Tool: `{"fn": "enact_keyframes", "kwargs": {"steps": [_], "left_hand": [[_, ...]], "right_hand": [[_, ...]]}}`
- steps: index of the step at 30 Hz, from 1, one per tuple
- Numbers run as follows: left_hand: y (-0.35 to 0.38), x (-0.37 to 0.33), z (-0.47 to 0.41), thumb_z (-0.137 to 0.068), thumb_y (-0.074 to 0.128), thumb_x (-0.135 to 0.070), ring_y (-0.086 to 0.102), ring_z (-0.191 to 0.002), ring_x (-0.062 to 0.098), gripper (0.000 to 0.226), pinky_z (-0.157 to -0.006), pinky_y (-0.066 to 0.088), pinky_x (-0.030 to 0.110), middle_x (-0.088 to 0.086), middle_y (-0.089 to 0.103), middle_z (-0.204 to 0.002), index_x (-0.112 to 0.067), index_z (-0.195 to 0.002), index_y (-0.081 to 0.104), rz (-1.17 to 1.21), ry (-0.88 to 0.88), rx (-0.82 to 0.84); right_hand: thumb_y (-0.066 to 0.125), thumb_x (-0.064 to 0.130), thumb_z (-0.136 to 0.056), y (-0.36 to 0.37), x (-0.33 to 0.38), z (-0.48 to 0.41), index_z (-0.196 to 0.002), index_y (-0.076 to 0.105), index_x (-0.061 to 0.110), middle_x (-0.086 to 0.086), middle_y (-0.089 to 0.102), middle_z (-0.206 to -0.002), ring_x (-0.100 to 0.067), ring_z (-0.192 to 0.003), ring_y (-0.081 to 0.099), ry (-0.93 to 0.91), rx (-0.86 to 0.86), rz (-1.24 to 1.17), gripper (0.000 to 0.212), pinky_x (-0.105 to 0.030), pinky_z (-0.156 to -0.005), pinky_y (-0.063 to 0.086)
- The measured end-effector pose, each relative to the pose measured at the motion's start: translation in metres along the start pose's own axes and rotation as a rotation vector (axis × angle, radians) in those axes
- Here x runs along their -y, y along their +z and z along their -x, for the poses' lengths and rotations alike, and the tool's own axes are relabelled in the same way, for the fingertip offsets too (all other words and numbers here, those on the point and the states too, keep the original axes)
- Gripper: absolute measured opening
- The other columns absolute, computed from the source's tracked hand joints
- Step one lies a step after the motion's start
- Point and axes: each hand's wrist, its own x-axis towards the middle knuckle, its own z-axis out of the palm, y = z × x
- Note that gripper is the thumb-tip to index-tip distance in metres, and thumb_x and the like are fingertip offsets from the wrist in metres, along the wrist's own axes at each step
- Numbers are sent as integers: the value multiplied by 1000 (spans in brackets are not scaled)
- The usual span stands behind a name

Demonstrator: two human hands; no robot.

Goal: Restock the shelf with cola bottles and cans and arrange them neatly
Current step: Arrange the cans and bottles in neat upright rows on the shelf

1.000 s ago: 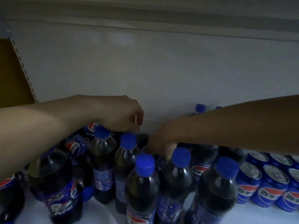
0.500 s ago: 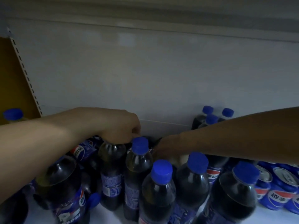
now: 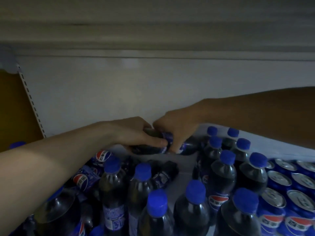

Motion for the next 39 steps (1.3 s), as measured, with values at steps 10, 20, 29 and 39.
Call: {"fn": "enact_keyframes", "kwargs": {"steps": [10, 20, 29, 39], "left_hand": [[-35, 26, -2, -34, 98, -55, 71, -79, 26, 88, -62, 58, 30, 18, 73, -109, -18, -111, 78, 828, 188, -76], [-10, -24, -15, -82, 81, -25, 65, -114, 18, 61, -92, 58, 39, -2, 67, -124, -36, -133, 51, 381, 174, -38], [22, -53, -52, -75, 86, -11, 62, -103, 4, 78, -81, 57, 22, -9, 59, -119, -35, -132, 38, 401, 367, -269], [20, -27, -71, -87, 78, -34, 47, -133, 16, 99, -109, 42, 28, 1, 36, -156, -26, -159, 11, -229, 144, 77]], "right_hand": [[69, 43, -83, -43, -105, 58, -115, 61, 18, -7, 68, -97, -23, -83, 69, 33, -224, -877, 41, -34, -75, 59], [66, 34, -95, -77, -75, 52, -87, 59, 11, 3, 55, -54, -11, -48, 49, 145, -704, -1050, 25, -25, -50, 40], [66, 49, -91, -80, -63, 51, -95, 59, 14, 2, 59, -83, -5, -65, 55, 94, -684, -390, 35, -23, -57, 43], [64, 44, -95, -35, -74, 44, -104, 57, 20, 5, 62, -98, -10, -85, 59, 1, -301, -223, 26, -30, -71, 50]]}}
